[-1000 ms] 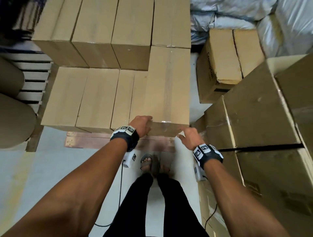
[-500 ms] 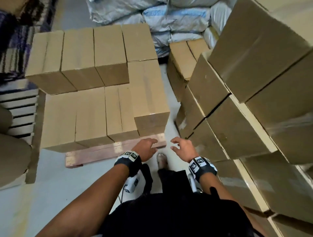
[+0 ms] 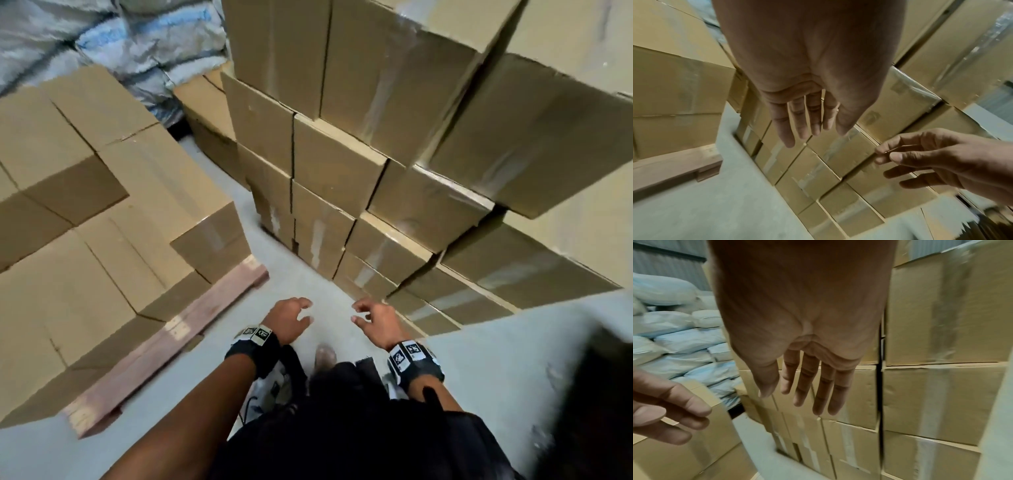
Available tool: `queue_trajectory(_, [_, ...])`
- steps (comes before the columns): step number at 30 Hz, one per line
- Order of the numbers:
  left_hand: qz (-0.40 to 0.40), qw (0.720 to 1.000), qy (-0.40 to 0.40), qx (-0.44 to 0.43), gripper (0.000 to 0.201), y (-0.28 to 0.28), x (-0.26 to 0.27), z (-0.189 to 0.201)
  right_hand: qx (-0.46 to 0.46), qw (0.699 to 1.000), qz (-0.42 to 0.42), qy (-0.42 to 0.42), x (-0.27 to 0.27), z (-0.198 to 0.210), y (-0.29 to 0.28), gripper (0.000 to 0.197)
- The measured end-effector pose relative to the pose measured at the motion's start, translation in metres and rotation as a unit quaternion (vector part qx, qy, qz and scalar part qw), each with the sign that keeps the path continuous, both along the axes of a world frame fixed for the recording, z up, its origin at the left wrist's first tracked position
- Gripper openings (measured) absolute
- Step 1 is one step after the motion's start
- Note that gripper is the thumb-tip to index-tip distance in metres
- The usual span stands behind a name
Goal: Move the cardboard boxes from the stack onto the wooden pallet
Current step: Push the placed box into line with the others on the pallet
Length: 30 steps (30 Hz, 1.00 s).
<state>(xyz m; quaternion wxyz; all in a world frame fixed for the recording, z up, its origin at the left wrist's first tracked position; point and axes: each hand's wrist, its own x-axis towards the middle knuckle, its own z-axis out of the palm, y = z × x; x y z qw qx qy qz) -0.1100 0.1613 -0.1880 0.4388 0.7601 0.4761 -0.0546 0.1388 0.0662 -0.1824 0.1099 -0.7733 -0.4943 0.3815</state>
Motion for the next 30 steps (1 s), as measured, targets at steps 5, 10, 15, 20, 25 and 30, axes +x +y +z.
queue_trajectory(5, [-0.084, 0.996, -0.003, -0.006, 0.044, -0.029, 0.054, 0.003, -0.004, 0.996, -0.089, 0.008, 0.038, 0.002, -0.072, 0.030])
queue_trajectory(10, [-0.138, 0.990, -0.007, -0.002, 0.043, -0.061, 0.114, 0.008, 0.012, 0.986, -0.166, 0.019, 0.076, 0.000, -0.141, 0.027])
queue_trajectory(15, [-0.156, 0.986, -0.047, 0.027, 0.041, -0.092, 0.186, 0.039, 0.072, 0.975, -0.210, 0.012, 0.126, 0.026, -0.185, 0.022])
queue_trajectory(20, [-0.152, 0.979, -0.096, 0.094, 0.043, -0.103, 0.256, 0.096, 0.181, 0.963, -0.200, -0.012, 0.187, 0.087, -0.181, 0.021])
queue_trajectory(25, [-0.134, 0.966, -0.140, 0.174, 0.045, -0.085, 0.298, 0.169, 0.296, 0.942, -0.148, -0.057, 0.239, 0.160, -0.142, 0.026])
queue_trajectory(30, [-0.148, 0.931, -0.199, 0.266, 0.044, -0.048, 0.314, 0.247, 0.390, 0.904, -0.149, -0.094, 0.273, 0.243, -0.094, 0.027])
